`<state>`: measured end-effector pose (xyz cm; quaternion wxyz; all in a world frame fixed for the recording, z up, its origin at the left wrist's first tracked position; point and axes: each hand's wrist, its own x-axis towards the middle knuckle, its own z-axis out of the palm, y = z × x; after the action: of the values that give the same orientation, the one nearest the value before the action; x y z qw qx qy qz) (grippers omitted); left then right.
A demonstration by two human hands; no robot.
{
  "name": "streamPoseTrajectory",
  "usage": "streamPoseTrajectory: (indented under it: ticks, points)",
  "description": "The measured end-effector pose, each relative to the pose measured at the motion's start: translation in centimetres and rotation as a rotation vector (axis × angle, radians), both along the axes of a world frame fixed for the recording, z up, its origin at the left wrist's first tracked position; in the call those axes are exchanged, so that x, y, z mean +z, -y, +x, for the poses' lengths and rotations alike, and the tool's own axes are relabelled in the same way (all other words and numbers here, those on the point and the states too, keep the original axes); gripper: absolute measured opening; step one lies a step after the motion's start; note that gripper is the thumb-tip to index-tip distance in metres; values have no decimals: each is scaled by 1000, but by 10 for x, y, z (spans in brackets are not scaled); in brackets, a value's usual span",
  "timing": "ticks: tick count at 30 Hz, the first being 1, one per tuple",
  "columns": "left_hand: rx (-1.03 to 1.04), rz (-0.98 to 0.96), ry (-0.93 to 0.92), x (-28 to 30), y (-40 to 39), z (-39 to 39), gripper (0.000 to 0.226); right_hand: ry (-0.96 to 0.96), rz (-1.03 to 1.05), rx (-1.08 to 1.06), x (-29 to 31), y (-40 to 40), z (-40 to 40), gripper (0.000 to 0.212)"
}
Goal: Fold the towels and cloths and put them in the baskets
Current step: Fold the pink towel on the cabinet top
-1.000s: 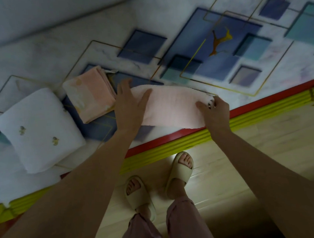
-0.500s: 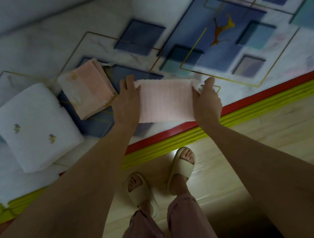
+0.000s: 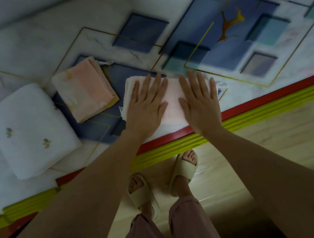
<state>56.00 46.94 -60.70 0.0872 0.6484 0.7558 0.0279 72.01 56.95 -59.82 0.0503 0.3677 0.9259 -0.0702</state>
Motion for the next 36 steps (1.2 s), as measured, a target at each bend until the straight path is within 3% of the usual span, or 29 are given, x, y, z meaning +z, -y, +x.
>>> streamPoseTrajectory:
  ticks: [2,6,9,12,17,21,24,27,29,32,34,36]
  points:
    - [7,-7,10,5,-1,1,57,-16,-17,-132,7,0,1,59]
    - [40,-56,10,10,-2,4,63,-191,-178,-716,31,12,22,65]
    - [42,-89,8,13,-2,4,66,-477,-376,-864,46,24,41,36]
    - [48,-119,15,15,-3,4,68,-625,-578,-1035,54,22,39,18]
    - [45,-105,-12,12,-3,6,68,-585,-649,-905,47,16,25,22]
    - [-6,-99,-18,11,0,1,68,-342,-463,-753,40,3,44,21]
    - [-19,-110,-7,13,-1,1,68,-292,-411,-758,43,0,40,20]
    - [5,1,127,27,5,1,63,-206,-95,-709,50,15,14,38]
    - [211,192,282,43,23,5,52,-212,31,-525,49,25,-1,45]
    - [767,391,512,61,53,11,35,-188,-38,-353,31,34,-12,48]
    - [1044,363,704,64,61,13,30,-143,-90,-354,24,38,-14,50]
    - [1102,272,847,65,57,10,31,-87,-102,-334,22,39,-14,51]
